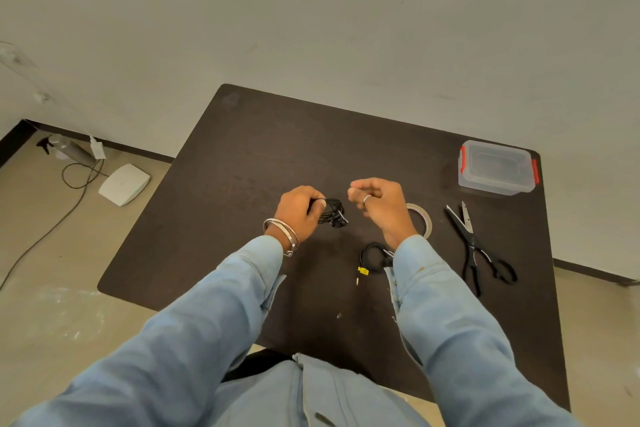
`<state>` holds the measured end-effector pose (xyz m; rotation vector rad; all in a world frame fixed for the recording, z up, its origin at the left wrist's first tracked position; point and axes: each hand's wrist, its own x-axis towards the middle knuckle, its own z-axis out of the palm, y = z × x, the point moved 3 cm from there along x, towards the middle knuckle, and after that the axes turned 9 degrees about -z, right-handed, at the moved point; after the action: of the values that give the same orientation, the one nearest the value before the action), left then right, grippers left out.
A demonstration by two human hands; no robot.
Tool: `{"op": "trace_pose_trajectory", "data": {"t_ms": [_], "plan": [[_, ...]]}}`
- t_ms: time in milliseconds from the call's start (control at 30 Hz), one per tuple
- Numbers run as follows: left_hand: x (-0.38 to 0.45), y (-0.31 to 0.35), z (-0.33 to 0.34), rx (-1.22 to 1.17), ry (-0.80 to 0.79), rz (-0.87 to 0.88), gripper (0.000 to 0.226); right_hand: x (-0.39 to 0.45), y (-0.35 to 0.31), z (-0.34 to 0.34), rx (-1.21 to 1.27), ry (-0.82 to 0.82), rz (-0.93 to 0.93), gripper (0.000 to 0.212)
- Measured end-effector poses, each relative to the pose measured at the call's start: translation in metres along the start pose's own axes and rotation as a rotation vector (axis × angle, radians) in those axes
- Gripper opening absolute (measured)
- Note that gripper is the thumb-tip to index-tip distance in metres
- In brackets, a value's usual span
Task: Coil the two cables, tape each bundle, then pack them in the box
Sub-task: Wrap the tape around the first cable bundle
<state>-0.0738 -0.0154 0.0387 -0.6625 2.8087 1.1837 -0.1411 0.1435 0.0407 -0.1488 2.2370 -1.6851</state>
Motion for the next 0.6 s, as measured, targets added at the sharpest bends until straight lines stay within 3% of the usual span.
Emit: {"op": "trace_pose_trajectory", "data": {"t_ms": [67,200,367,600], "plan": [[0.001,-0.001,-0.003,-0.064,-0.013,-0.120,0.018,-0.003,-0.008,0.002,-0.057,-0.061,-0.177,0.027],[0.004,-0.005,-0.001,-0.228,-0.118,-0.335,0.029,-0.010,-0.008,0.020,-0.323,-0.243,-0.358,0.049],[0.001,-0.005,0.001,-0.682,-0.268,-0.569,0.028,-0.014,-0.007,0.030,-0.443,-0.192,-0.570,0.042],[-0.006,-0.005,-0.001,-0.797,-0.555,-0.710,0.020,-0.014,-0.011,0.031,-0.568,-0.187,-0.714,0.036]]}}
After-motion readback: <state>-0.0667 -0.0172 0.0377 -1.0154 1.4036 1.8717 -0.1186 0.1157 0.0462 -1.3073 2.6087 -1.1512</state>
